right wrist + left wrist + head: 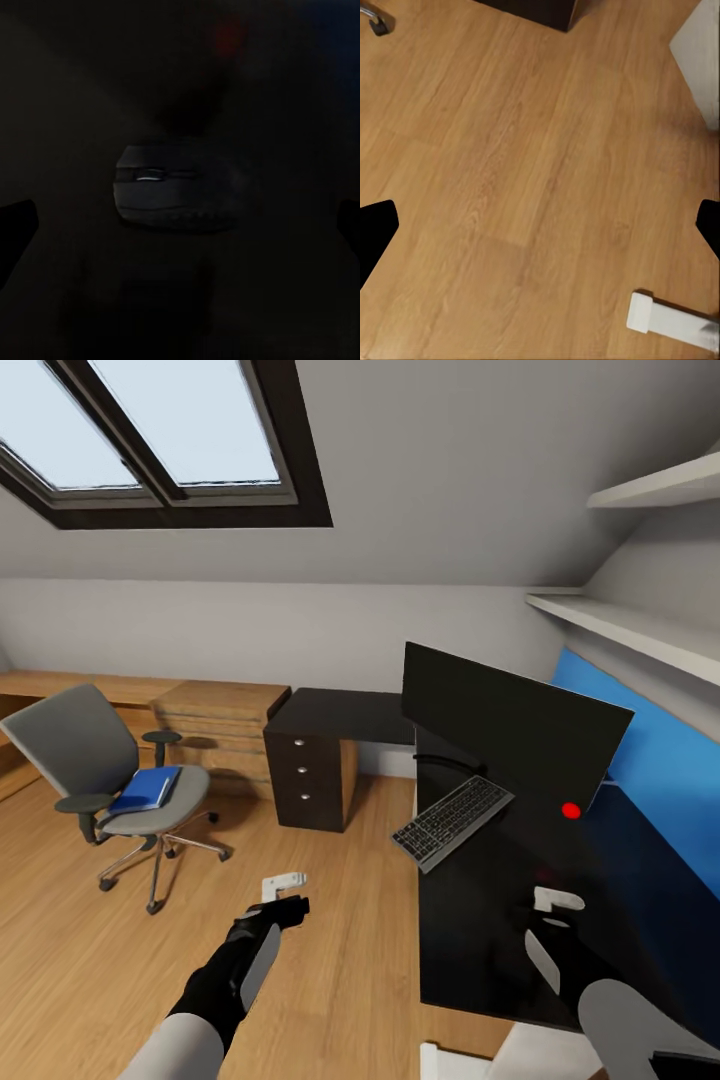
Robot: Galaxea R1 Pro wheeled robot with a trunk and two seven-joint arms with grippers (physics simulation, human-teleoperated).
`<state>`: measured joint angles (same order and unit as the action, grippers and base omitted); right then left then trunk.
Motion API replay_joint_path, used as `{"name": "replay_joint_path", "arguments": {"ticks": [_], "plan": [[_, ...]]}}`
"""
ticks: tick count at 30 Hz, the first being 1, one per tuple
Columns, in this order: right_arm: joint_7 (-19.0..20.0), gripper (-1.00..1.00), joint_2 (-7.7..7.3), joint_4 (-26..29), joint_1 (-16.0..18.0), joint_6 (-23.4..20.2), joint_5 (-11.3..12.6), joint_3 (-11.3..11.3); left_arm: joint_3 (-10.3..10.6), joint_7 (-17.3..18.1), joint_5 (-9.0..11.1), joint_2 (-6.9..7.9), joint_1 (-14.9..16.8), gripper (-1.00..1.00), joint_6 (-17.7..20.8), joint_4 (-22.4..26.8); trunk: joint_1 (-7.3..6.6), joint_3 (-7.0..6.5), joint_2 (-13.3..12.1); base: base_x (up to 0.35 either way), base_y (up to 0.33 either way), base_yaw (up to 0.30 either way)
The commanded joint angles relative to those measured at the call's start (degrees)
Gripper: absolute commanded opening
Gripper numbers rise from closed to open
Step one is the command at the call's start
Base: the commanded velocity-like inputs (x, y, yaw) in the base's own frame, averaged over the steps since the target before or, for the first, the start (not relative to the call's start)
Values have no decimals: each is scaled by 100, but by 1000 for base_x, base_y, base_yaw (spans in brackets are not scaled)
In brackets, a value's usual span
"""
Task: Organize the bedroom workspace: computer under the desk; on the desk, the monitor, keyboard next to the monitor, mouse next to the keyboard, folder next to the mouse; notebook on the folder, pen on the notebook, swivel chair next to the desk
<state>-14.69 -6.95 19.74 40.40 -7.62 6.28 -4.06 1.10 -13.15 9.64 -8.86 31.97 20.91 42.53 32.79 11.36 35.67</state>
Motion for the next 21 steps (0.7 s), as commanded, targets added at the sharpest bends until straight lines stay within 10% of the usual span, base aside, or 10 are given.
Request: {"name": "replay_joint_path", "arguments": {"ticks": [1,8,21], "plan": [[-20,100,-2,9,2,-23,59,11,10,-45,100,0,2,100,30,80,2,10,8,18,0,0],[-17,100,-11,-4,3,-32,66,11,2,-57,711,9,-3,100,644,936,24,28,48,6,0,0],[9,100,-8,50,3,-30,75,11,4,-72,801,15,-164,100,1023,1687,310,261,570,0,0,0]]}}
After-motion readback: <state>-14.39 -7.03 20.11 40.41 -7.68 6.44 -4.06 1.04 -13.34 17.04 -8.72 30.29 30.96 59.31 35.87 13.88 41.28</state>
